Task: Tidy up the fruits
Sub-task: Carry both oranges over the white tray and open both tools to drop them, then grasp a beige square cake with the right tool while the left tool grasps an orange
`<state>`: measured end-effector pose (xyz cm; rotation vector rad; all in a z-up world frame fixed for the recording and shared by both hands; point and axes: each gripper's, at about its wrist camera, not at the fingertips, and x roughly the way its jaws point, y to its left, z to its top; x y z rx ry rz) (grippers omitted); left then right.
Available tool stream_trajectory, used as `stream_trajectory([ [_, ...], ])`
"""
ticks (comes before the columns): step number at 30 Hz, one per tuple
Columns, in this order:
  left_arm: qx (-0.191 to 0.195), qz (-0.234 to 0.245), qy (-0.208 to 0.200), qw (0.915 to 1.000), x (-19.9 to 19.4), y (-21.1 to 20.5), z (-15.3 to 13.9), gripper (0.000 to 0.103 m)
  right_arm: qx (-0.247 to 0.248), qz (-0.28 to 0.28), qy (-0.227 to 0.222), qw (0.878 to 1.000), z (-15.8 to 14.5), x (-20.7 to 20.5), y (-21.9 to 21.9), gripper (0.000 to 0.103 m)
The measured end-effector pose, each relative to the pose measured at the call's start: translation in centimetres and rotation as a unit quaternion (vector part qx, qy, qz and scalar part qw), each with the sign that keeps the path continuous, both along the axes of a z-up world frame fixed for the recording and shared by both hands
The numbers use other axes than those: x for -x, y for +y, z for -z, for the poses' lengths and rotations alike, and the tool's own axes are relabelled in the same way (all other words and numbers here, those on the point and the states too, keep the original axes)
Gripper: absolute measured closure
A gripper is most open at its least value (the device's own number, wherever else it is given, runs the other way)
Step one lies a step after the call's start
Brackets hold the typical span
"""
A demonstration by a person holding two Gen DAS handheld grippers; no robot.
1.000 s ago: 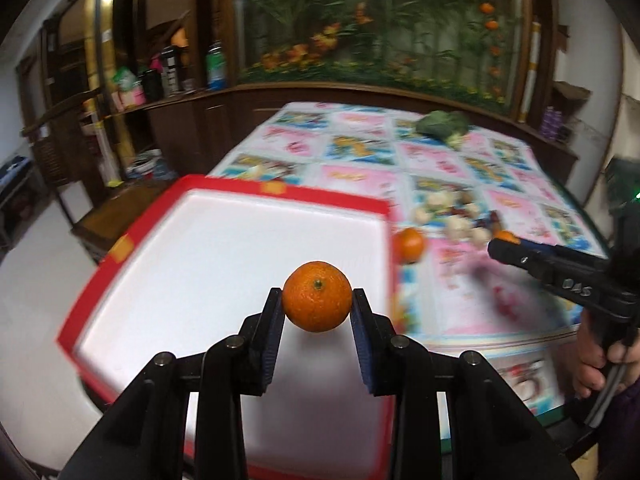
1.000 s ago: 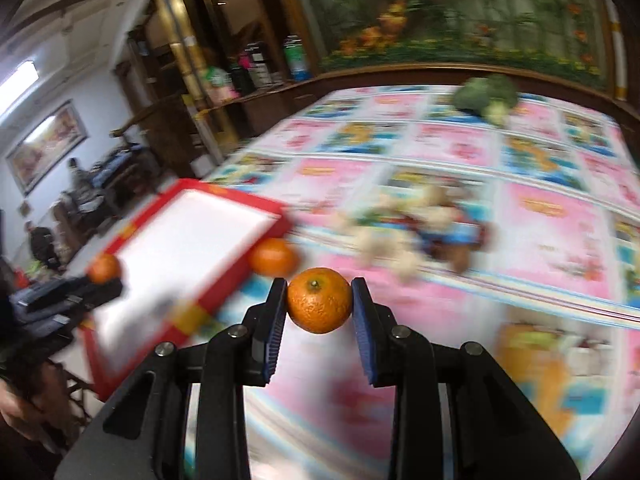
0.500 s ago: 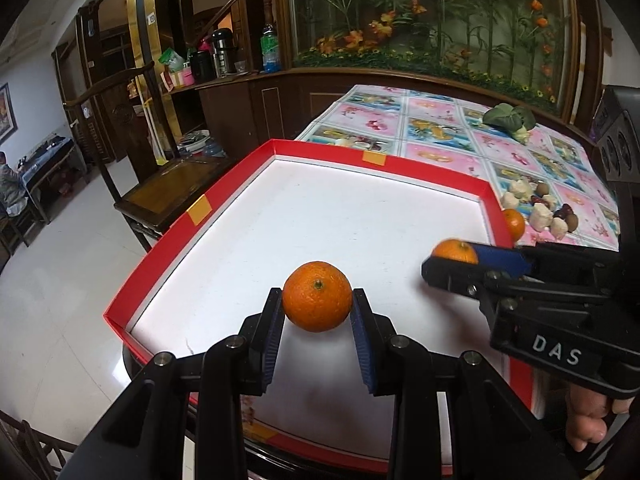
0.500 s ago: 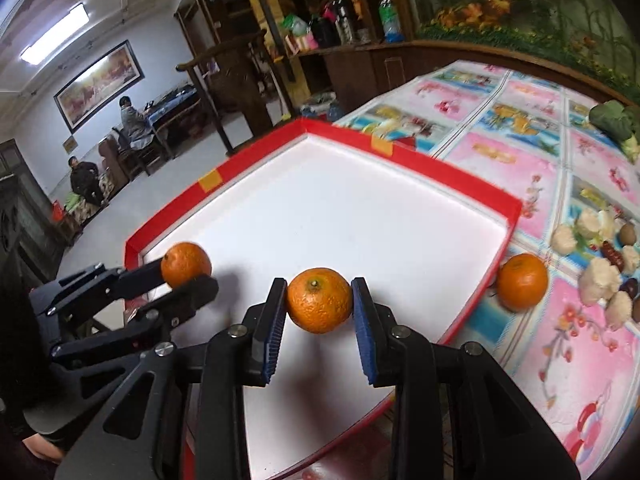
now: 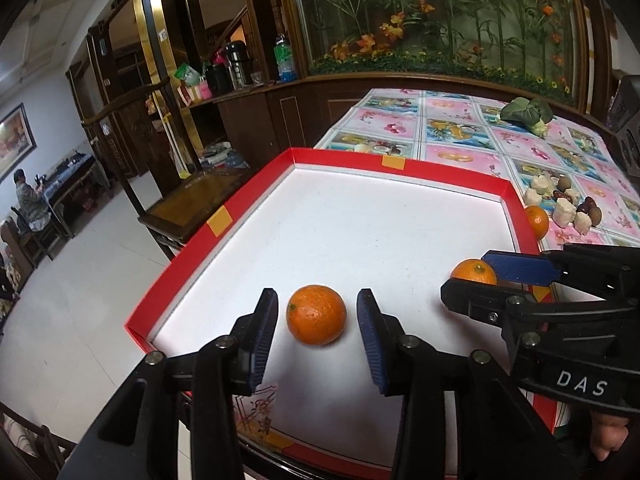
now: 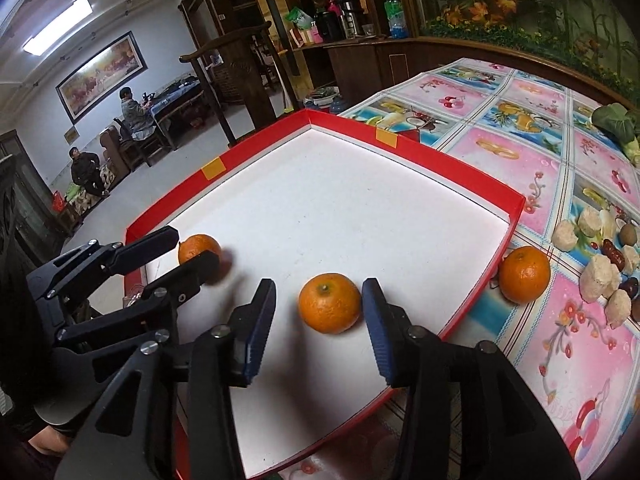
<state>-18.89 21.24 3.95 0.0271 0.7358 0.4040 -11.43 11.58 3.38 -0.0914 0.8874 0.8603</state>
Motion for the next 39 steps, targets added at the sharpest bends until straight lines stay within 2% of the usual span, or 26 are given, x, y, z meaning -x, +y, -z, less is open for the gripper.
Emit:
stream_trajectory([
  [12, -0.013, 0.001, 0.001, 0.9999, 0.0, -0.4, -0.3, 0.057, -0.024, 0.018, -0.005, 1.000, -0.9, -0.1, -1.3, 0.056],
  [15, -0.014, 0.001, 0.000, 0.9999, -0.1, -0.5, -0.3, 0.053, -0.032, 0.033, -0.008, 0.999, -1.3, -0.2, -2.3, 0.056],
  [19, -0.008, -0.001, -0.004, 1.0000, 0.0, -0.3, -0.6, 0.052, -0.042, 0.080, -0.014, 0.996, -1.9, -0.4, -5.8, 0.056],
  [21, -0.001, -0.003, -0.014, 0.9999, 0.1, 0.0, -0.9, 0.050, -0.024, 0.109, -0.020, 0.994, -1.8, -0.2, -7.7, 0.055],
  [23, 0.003, -0.007, -0.021, 0.9998, 0.1, 0.3, -1.0, 0.047, 0.013, 0.127, -0.024, 0.991, -1.5, -0.1, -9.1, 0.052],
  [25, 0.009, -0.004, -0.025, 0.9996, 0.1, 0.4, -1.1, 0.047, 0.046, 0.136, -0.007, 0.990, -0.6, -0.3, -9.5, 0.051],
  [28, 0.013, 0.005, -0.025, 0.9996, 0.1, 0.1, -1.1, 0.045, 0.058, 0.119, 0.013, 0.991, 0.4, -0.5, -8.0, 0.051],
  [32, 0.011, 0.008, -0.028, 0.9995, 0.4, 0.1, -1.5, 0.044, 0.088, 0.103, -0.008, 0.991, 1.0, -0.5, -4.3, 0.052],
  [35, 0.010, 0.002, -0.031, 0.9995, 0.6, 0.3, -1.8, 0.041, 0.062, 0.081, 0.007, 0.995, 0.9, -1.4, -3.1, 0.052],
  [39, 0.005, 0.006, -0.026, 0.9996, 0.4, -0.1, -1.9, 0.041, 0.050, 0.112, -0.035, 0.992, -0.6, -2.3, -5.5, 0.052],
])
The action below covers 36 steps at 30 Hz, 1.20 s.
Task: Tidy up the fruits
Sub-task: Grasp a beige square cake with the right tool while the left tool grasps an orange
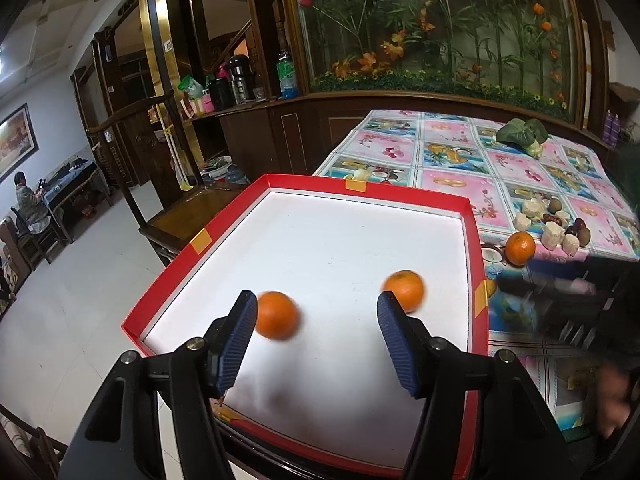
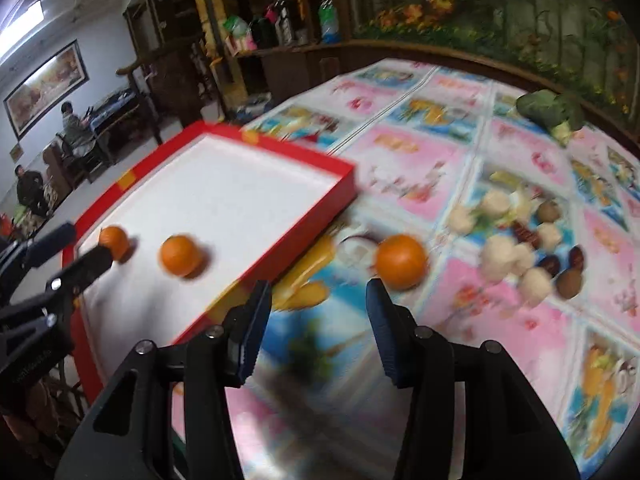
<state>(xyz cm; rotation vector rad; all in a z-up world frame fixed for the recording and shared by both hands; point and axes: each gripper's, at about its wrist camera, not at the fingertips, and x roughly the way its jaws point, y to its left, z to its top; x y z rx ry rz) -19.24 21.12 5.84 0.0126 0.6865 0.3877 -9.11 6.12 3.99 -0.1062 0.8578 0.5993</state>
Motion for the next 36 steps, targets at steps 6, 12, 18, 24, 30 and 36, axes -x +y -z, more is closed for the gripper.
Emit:
stream_trajectory([
  [6, -0.010, 0.061, -0.015, 0.9980, -0.8, -3.5, -1.6, 0.036, -0.005, 0.054, -0.001, 0.999, -0.9, -3.3, -8.7, 0.052],
  [12, 0.008, 0.158, 0.023, 0.9871, -4.4, -8.6, -1.4, 0.035, -0.001, 0.060, 0.063, 0.996, 2.0, -6.0, -12.0, 0.052],
  [18, -0.008, 0.189, 0.070, 0.9795, -8.0, -11.6, 0.3, 0.035, 0.006, 0.051, 0.053, 0.997, 2.3, -6.6, -10.8, 0.052],
  [24, 0.004, 0.195, 0.115, 0.9740, -10.6, -11.7, 1.7, 0.035, 0.066, 0.038, 0.016, 0.997, 2.5, -6.4, -9.3, 0.060],
  [30, 0.005, 0.206, 0.145, 0.9676, -12.6, -12.6, 2.5, 0.035, 0.084, 0.036, 0.001, 0.996, 2.5, -6.0, -9.3, 0.074],
  [36, 0.008, 0.200, 0.171, 0.9647, -15.0, -13.0, 3.7, 0.035, 0.058, 0.052, 0.025, 0.997, 2.0, -6.2, -10.6, 0.074],
])
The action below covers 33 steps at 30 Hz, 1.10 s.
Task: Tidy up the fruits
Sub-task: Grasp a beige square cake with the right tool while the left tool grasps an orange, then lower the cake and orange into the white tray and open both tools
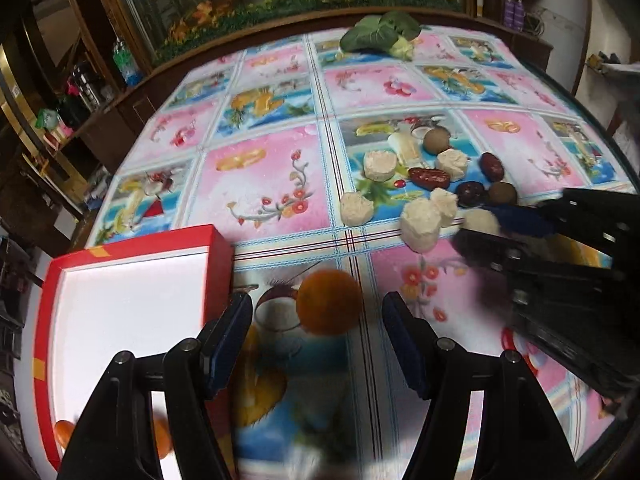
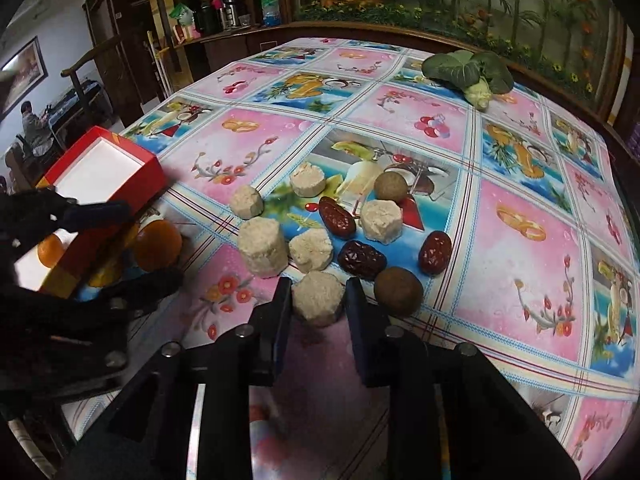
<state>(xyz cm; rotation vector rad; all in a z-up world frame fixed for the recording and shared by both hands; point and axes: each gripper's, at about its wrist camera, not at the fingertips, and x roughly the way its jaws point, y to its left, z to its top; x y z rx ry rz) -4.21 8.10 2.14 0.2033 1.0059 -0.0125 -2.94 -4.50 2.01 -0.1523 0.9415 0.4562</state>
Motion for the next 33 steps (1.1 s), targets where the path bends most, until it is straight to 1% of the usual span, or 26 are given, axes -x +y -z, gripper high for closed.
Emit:
stream_trajectory([
  [4, 0.017, -0.007, 0.009, 0.9998, -0.6, 0.1, 0.7, 0.036, -0.031, 0.008, -0.012, 0.999, -1.5, 0.3, -0.8, 0.074],
  [5, 0.027, -0.009, 0.007, 0.9996, -0.5, 0.2, 0.7, 0.042, -0.038, 0.010, -0.015, 0.999, -1.8, 0.3, -1.0, 0.074],
  [6, 0.039, -0.006, 0.009, 0.9992, -0.5, 0.3, 0.6, 0.054, -0.045, 0.013, -0.019, 0.999, -2.1, 0.4, -1.2, 0.074],
  [8, 0.054, -0.003, 0.010, 0.9985, -0.5, 0.2, 0.6, 0.064, -0.057, 0.019, -0.029, 0.998, -2.6, 0.6, -1.5, 0.074],
  [9, 0.050, -0.005, 0.005, 0.9987, -0.5, 0.1, 0.5, 0.069, -0.060, 0.020, -0.031, 0.998, -2.7, 0.6, -1.5, 0.074],
  [11, 0.051, -0.006, -0.001, 0.9987, -0.5, 0.1, 0.6, 0.069, -0.061, 0.019, -0.035, 0.997, -2.8, 0.7, -1.4, 0.074],
  [14, 0.073, -0.017, -0.005, 0.9972, -0.2, 0.6, 0.5, 0.069, -0.057, 0.017, -0.037, 0.998, -2.6, 0.9, -1.0, 0.074],
  [17, 0.074, -0.019, -0.019, 0.9969, 0.6, 0.7, -0.3, 0.069, -0.054, 0.007, -0.042, 0.998, -2.6, 1.2, -0.6, 0.074],
  [22, 0.090, -0.016, -0.071, 0.9934, 4.0, 1.0, -3.3, 0.069, -0.064, -0.022, -0.066, 0.996, -3.2, 2.5, 0.3, 0.074],
  [24, 0.097, -0.019, -0.095, 0.9906, 6.0, 1.8, -4.6, 0.069, -0.077, -0.033, -0.063, 0.994, -3.3, 3.0, 0.9, 0.074],
  [25, 0.097, -0.024, -0.104, 0.9896, 6.7, 2.3, -5.0, 0.069, -0.081, -0.039, -0.063, 0.994, -3.4, 3.3, 1.3, 0.074],
  [27, 0.084, -0.041, -0.119, 0.9885, 8.4, 3.9, -5.7, 0.069, -0.086, -0.054, -0.060, 0.993, -3.6, 4.1, 2.4, 0.074],
  [29, 0.075, -0.064, -0.126, 0.9872, 9.8, 5.6, -5.8, 0.069, -0.092, -0.079, -0.064, 0.991, -3.9, 5.5, 4.3, 0.074],
  [31, 0.074, -0.089, -0.128, 0.9850, 11.2, 7.8, -5.8, 0.069, -0.101, -0.099, -0.063, 0.988, -4.1, 6.8, 6.3, 0.074],
  [33, 0.057, -0.118, -0.132, 0.9826, 12.4, 10.0, -5.6, 0.069, -0.111, -0.120, -0.061, 0.985, -4.3, 8.2, 8.4, 0.074],
])
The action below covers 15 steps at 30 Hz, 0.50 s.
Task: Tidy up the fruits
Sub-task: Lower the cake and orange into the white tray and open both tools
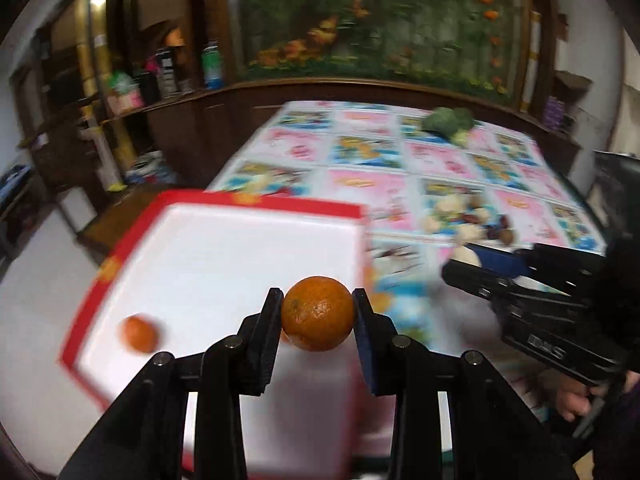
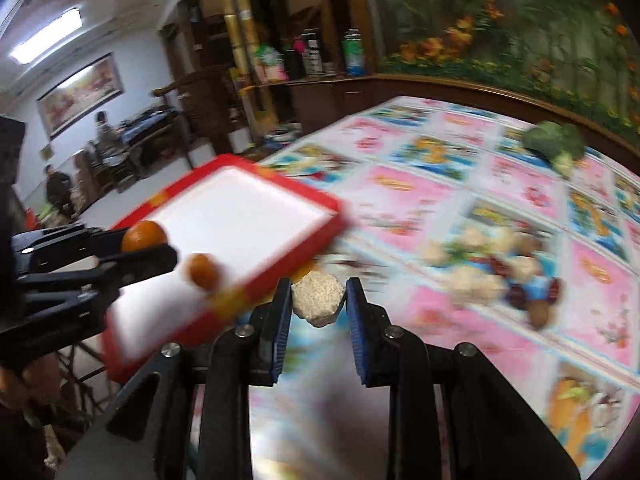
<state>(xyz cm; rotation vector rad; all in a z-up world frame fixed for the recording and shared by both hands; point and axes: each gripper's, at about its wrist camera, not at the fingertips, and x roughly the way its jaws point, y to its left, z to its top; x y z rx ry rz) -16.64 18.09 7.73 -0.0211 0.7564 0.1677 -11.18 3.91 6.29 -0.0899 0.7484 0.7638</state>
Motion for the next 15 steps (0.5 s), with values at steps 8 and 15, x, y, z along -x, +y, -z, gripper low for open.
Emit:
stream_trajectory([
  [8, 0.009, -0.058, 0.019, 0.9981, 2.3, 5.6, 2.2, 0.069, 0.004, -0.081, 0.022, 0.996, 0.7, 4.3, 9.4, 0.074],
  [15, 0.006, -0.064, 0.033, 0.9974, 2.4, 6.9, 3.6, 0.069, 0.050, -0.076, 0.067, 0.994, 2.5, 3.9, 12.8, 0.074],
])
